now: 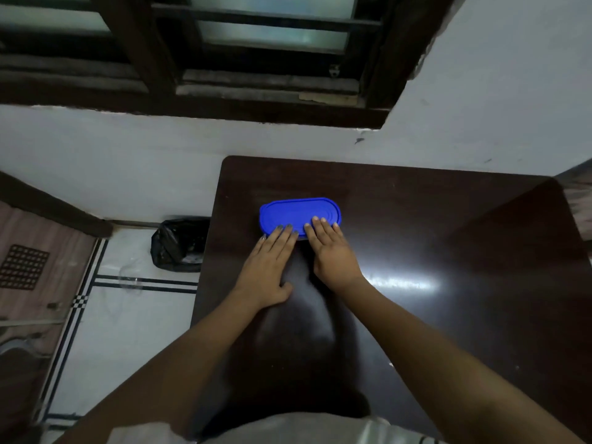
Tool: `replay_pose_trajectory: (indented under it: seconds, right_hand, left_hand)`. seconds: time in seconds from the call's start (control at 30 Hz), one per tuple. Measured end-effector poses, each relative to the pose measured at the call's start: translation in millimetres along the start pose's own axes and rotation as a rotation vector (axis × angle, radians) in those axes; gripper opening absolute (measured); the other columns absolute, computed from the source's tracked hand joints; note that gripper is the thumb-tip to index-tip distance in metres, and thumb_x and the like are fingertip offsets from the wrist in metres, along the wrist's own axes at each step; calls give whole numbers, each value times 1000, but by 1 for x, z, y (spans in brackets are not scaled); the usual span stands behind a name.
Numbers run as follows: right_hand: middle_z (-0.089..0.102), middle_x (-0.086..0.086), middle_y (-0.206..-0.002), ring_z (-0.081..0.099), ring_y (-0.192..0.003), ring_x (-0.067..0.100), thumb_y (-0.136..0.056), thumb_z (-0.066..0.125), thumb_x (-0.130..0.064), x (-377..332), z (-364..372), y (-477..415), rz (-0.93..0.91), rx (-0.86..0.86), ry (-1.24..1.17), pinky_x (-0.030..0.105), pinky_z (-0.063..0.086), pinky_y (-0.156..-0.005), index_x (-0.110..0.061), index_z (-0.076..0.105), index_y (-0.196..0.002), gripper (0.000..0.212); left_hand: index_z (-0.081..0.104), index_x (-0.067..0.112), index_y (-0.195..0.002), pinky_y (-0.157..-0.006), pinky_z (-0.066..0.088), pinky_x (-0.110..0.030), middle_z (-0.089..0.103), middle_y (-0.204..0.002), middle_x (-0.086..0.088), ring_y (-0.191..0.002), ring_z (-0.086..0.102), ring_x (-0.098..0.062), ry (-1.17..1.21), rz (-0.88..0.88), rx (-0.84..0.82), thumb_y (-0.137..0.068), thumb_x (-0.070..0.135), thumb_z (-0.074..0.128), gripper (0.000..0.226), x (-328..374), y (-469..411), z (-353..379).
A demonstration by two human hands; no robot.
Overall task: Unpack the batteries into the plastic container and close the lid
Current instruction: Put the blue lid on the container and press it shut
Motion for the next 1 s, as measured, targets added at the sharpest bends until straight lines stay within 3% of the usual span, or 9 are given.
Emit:
replay_pose_trajectory:
  seconds: [0.1,0.3,0.43,0.57,0.77,0.93,1.0]
  right_hand:
    - [59,22,-136,57,-125,39,-74,39,-17,11,-6,-30,12,22,-10,54,35,-108,-1,60,-133,64]
    - [57,26,-136,56,-125,43,-64,73,-6,24,-20,-77,52,44,-34,56,38,-106,2,58,-133,70]
    - [23,19,-161,21,-150,34,-89,51,-12,30,-29,-96,80,17,-38,43,8,-123,-6,25,-154,70]
    - [18,16,-163,16,-151,31,-93,47,-17,34,-34,-107,97,12,-6,40,6,-123,-9,19,-156,70]
    - [28,16,-160,23,-150,30,-88,49,-14,38,-34,-110,93,61,-97,41,12,-124,-9,31,-153,68]
    - [42,16,-153,27,-148,31,-91,51,-7,42,-41,-100,216,170,-492,46,19,-122,-7,49,-143,52]
    - [50,15,-146,35,-144,31,-92,55,-6,44,-56,-88,317,312,-674,41,30,-117,-7,56,-137,45]
  left_hand:
    - [16,14,-155,-121,14,-39,9,-164,-3,-151,5,-19,-11,-8,-8,-63,47,53,105,-13,-29,-7]
    - [22,8,-154,-118,25,-44,18,-162,-8,-150,11,-24,17,13,-15,-63,47,49,102,-38,-79,-20]
    - [23,8,-153,-118,24,-43,17,-162,-7,-150,11,-22,38,3,-4,-66,43,53,99,-49,-103,-32]
    - [20,10,-154,-120,19,-39,12,-163,-5,-151,7,-20,25,-23,-23,-72,41,59,96,-53,-118,-37]
    - [19,11,-154,-121,17,-41,11,-163,-5,-151,7,-21,-19,-69,-42,-75,45,62,96,-48,-122,-38]
    - [18,12,-153,-121,16,-43,10,-163,-5,-150,9,-22,-57,-104,-84,-78,45,61,93,-41,-125,-45]
    - [18,11,-153,-120,16,-45,10,-163,-6,-150,9,-23,-73,-112,-108,-78,46,61,93,-39,-126,-47]
Point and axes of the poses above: each hand's wrist, its own y-axis away from the middle knuckle, its own z-axis out of the palm, x = y × z, the point moved 5 cm from there along -y, towards the middle knuckle
